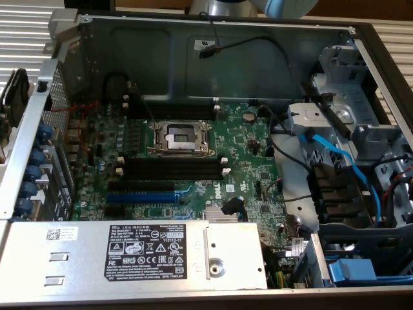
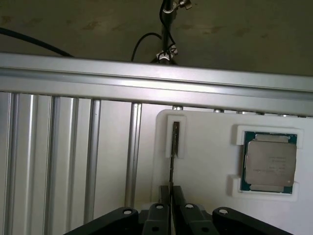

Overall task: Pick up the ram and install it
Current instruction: 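Pick up the ram and move it above insertion slot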

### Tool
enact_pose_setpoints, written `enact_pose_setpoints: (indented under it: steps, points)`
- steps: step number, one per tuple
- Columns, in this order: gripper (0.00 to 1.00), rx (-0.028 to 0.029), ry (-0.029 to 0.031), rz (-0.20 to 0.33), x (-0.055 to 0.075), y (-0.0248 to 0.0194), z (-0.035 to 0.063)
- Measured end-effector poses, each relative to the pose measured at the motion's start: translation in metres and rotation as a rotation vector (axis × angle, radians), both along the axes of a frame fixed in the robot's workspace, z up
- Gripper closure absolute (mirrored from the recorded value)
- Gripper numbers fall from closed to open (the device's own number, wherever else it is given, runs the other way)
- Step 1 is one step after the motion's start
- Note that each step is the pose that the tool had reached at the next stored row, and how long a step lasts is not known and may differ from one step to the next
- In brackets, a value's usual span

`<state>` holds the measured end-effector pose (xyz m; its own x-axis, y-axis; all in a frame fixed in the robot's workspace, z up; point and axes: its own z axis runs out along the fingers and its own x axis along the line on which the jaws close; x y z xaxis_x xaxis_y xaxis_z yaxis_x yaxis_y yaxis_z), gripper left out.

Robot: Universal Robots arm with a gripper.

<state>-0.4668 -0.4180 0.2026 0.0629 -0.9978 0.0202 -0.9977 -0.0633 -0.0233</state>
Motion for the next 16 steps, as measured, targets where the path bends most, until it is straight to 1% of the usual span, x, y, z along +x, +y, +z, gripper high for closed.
enact_pose_setpoints:
  steps: [8, 10, 13, 16]
  points:
    - [0.85, -0.0002, 0.0, 0.0, 0.0, 0.0, 0.0]
    - [0.88, 0.0, 0.0, 0.0, 0.0, 0.0, 0.0]
    - [0.88, 0.0, 0.0, 0.0, 0.0, 0.0, 0.0]
    - [0.88, 0.001, -0.0002, 0.0, -0.0001, -0.0002, 0.0004]
